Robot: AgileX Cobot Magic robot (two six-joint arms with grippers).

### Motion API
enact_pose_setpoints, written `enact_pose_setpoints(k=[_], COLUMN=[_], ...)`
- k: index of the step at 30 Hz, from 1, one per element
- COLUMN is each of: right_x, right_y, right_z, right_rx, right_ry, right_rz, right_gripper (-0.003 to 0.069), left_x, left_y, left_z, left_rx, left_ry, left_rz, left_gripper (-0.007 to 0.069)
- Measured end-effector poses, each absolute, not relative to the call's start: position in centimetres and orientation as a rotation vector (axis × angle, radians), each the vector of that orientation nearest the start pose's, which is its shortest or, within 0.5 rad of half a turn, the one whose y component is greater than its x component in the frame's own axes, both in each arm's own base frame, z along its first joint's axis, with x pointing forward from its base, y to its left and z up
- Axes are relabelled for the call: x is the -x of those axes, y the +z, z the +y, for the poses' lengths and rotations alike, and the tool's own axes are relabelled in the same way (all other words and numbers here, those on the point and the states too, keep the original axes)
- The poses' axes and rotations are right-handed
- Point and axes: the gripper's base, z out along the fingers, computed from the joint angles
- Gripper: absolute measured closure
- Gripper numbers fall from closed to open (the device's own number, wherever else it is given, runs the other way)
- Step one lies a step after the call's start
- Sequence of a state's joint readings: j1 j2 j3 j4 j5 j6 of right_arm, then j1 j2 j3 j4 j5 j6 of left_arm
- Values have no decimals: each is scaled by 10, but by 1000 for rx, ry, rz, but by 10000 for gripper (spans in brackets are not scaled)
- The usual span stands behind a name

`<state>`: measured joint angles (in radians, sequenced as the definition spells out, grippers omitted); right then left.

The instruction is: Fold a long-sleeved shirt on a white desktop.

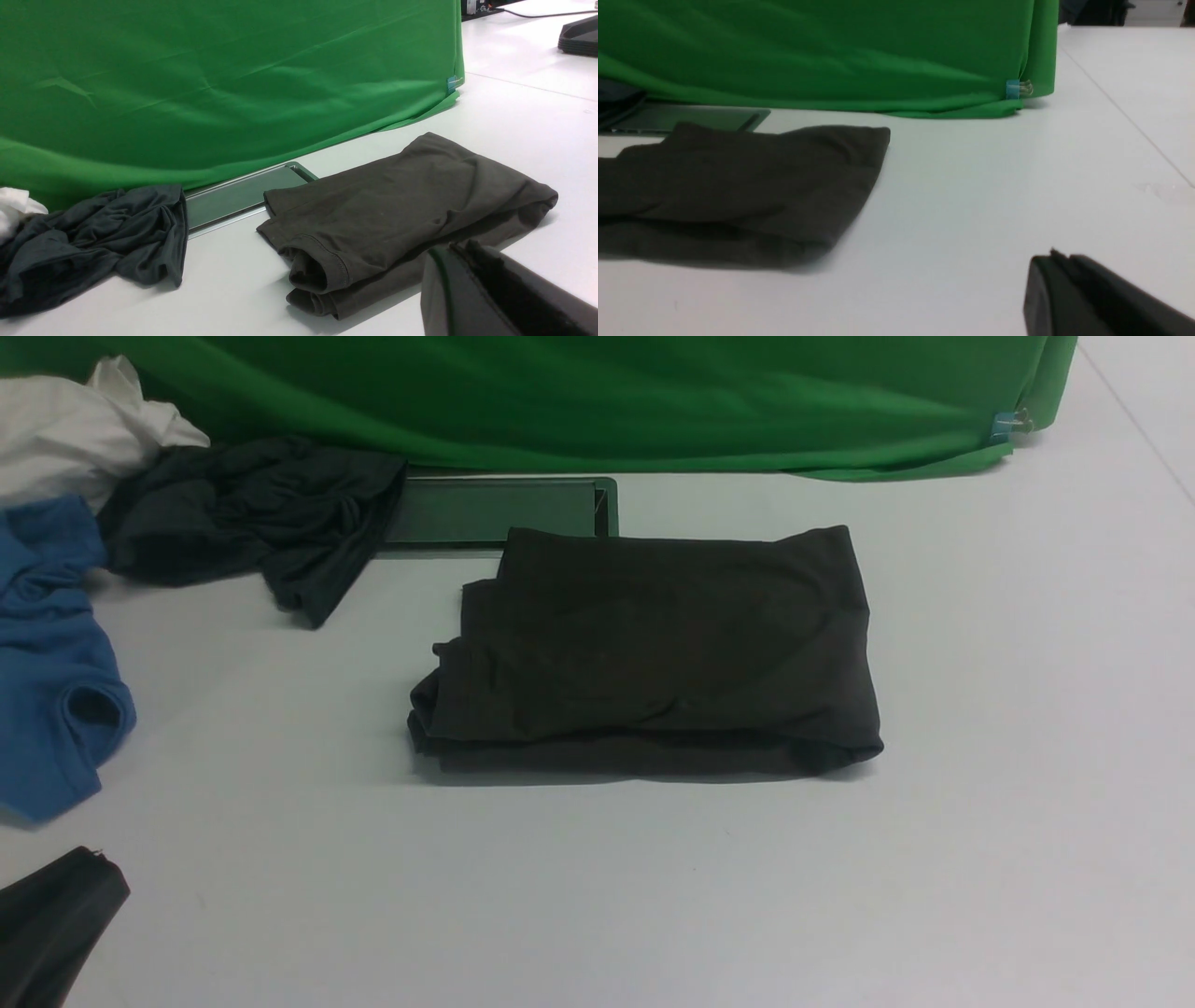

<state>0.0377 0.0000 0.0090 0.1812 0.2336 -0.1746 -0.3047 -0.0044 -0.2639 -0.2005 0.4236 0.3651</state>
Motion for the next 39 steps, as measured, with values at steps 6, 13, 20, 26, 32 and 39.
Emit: enact_pose_setpoints(k=[6,13,20,26,32,39], right_x=[-55,-55,-55,-55,-55,-55], right_y=[189,189,189,189,189,189], right_z=[6,6,6,6,6,6], right_rx=[61,62,63,63,63,63], right_ry=[65,64,63,63,63,63], right_rz=[1727,1727,1727,1727,1727,1729], right_gripper=[643,641,622,599,584,567], left_x=[-32,-32,-32,-32,-32,-40], left_y=[263,263,263,263,263,255], left_z=[-18,-17,-17,-17,-17,-14], left_rx=[-457,-463,-463,-463,-463,-359], left_ry=[-155,-140,-140,-140,-140,-90], left_rz=[1569,1568,1568,1568,1568,1510], left_gripper=[606,606,606,606,606,606])
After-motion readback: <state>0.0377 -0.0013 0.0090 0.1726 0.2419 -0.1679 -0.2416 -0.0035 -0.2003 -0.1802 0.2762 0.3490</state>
